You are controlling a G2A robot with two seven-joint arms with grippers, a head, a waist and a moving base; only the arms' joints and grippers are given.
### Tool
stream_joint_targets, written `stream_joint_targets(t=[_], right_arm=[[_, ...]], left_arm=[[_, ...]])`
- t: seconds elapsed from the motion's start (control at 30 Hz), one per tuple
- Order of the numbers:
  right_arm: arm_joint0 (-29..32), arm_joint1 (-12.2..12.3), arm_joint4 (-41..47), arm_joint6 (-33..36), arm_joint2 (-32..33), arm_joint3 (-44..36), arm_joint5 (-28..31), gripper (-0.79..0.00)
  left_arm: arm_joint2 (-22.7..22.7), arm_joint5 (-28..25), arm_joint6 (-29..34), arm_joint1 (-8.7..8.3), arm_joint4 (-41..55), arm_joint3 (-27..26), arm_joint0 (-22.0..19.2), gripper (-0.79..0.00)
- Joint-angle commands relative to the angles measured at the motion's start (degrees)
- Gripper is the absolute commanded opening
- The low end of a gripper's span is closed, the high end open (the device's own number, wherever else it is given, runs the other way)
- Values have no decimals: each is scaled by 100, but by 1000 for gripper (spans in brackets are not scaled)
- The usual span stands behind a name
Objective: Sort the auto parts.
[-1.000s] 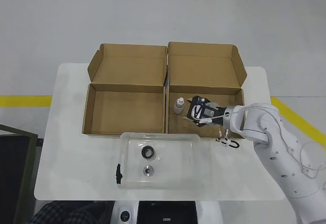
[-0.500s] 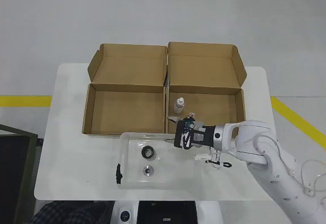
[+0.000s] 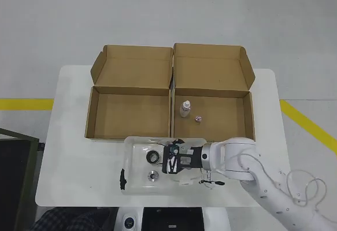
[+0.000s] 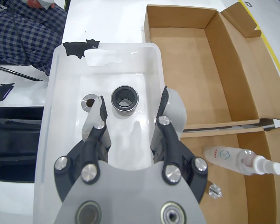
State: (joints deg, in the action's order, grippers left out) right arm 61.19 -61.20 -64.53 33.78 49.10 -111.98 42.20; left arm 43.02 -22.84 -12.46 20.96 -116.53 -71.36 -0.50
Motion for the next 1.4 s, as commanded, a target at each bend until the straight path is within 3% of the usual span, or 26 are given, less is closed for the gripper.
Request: stream_joint_targets(t=[0.0, 0.23, 0.73, 1.37], right_arm=[[-7, -25, -86, -10, -131, 40, -27, -332], [-85, -125, -447, -146, -512, 274, -185, -228], [-347, -342, -827, -672, -914, 1090, -515, -206], [-711, -643, -761, -943, -1289, 1867, -524, -296]], left_arm=[[0, 0, 0, 0, 0, 0, 0, 0], [0, 0, 0, 0, 0, 0, 0, 0], [0, 0, 0, 0, 0, 0, 0, 0], [0, 0, 0, 0, 0, 0, 0, 0]])
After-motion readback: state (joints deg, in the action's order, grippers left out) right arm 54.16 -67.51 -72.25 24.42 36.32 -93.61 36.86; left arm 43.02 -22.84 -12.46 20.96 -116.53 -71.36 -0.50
